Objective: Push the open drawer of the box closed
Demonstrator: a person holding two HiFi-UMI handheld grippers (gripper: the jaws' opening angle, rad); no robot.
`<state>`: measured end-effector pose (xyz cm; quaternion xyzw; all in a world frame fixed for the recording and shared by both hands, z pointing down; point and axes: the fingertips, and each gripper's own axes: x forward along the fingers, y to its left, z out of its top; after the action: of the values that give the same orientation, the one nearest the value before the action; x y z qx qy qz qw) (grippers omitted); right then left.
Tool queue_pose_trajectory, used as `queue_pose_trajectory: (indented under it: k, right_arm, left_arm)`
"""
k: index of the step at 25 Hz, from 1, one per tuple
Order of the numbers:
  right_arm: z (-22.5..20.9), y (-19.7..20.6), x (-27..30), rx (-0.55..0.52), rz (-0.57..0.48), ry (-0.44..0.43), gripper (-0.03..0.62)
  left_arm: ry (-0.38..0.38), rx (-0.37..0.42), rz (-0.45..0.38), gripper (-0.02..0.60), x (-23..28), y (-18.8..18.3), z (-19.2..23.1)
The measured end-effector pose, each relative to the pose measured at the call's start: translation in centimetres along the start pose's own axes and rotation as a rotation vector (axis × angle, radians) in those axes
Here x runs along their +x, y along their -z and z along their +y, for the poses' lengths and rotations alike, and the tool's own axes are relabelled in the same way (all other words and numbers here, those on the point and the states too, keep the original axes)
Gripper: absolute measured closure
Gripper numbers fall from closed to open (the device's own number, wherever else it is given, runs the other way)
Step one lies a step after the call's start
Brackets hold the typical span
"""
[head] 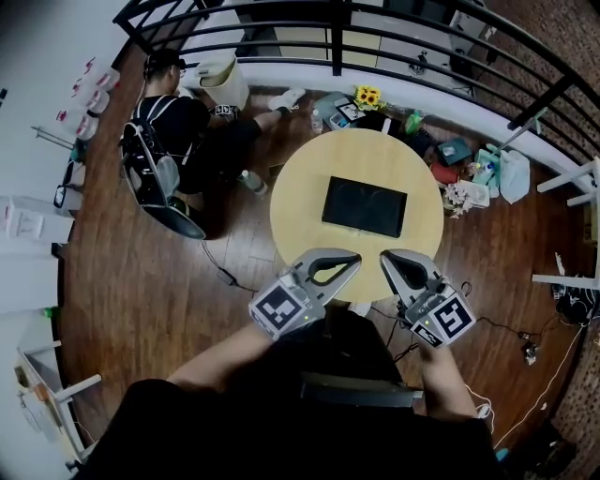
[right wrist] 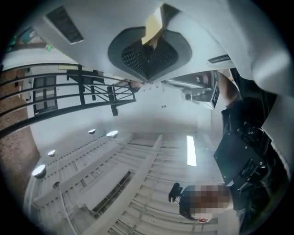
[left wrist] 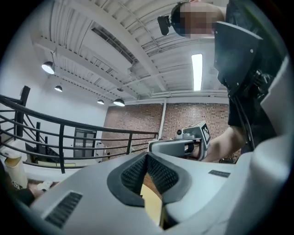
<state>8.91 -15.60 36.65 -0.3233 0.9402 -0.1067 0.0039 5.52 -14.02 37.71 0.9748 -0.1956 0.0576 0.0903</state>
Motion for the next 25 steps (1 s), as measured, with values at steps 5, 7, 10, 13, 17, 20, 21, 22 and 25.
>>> queue_pose_trajectory:
  k: [5, 7, 10, 13, 17, 20, 21, 22, 25]
  right_arm:
    - [4.1, -4.3, -2.6, -0.051, -0.016, -0.038, 0.597]
    - [5.3, -5.4, -3.2, -0.061, -0.023, -0.045, 0.597]
    - [6.0, -6.4, -3.6, -0.075, -0.024, -0.049, 0.597]
    - [6.3, -7.0, -3.6, -0.076, -0.028, -0.048, 0.597]
    - [6.7, -7.0, -3.7, -0.076, -0.034, -0.051, 0.597]
    - [7.1, -6.9, -3.5, -0.076, -0.033, -0.055, 0.597]
    - [7.2, -6.8, -3.5, -0.074, -0.030, -0.054, 0.597]
    - [7.3, -6.8, -3.4, -0.071, -0.027, -0.052, 0.597]
    - [7.4, -6.6, -3.5, -0.059, -0.025, -0.047, 0.597]
  left_arm:
    - [0.018, 0.034, -0.037, 0.558, -1.5, -3.8, -3.2]
    - [0.018, 0.043, -0.054, 0.558, -2.2, -5.0, -3.9]
    - [0.013, 0.047, -0.074, 0.558, -2.8, -6.5, -4.2]
    - [0.012, 0.058, -0.084, 0.558, -3.1, -7.4, -4.3]
    - [0.006, 0.057, -0.105, 0.558, -3.2, -7.8, -4.3]
    - [0.008, 0.052, -0.108, 0.558, -3.4, -7.8, -4.2]
    - [0.009, 0.050, -0.110, 0.558, -3.4, -7.8, -4.3]
    - [0.009, 0.048, -0.110, 0.558, -3.5, -7.8, -4.4]
    - [0.013, 0.047, -0.096, 0.558, -3.6, -7.5, -4.7]
